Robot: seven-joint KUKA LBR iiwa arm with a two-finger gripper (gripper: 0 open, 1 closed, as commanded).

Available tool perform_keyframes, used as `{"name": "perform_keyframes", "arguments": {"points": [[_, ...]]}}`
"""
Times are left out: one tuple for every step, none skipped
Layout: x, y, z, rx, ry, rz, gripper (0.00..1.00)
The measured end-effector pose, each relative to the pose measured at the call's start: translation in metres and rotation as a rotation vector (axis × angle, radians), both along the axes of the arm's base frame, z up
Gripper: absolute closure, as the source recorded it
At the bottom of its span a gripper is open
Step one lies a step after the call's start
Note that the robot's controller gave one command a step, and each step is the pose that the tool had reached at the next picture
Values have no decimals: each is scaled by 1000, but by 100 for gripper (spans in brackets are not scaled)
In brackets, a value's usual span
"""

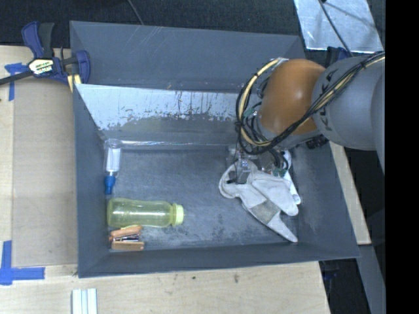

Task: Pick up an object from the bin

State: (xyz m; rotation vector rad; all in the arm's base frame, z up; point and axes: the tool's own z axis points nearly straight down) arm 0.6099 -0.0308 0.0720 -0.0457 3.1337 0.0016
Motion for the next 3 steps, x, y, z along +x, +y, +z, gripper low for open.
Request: {"name": "perform_keyframes", "arguments": {"points": [[0, 0, 0, 0, 0, -9, 100], [0, 0, 3, 0, 2, -13, 100], [-1, 0, 17, 0, 6, -12, 100]]}}
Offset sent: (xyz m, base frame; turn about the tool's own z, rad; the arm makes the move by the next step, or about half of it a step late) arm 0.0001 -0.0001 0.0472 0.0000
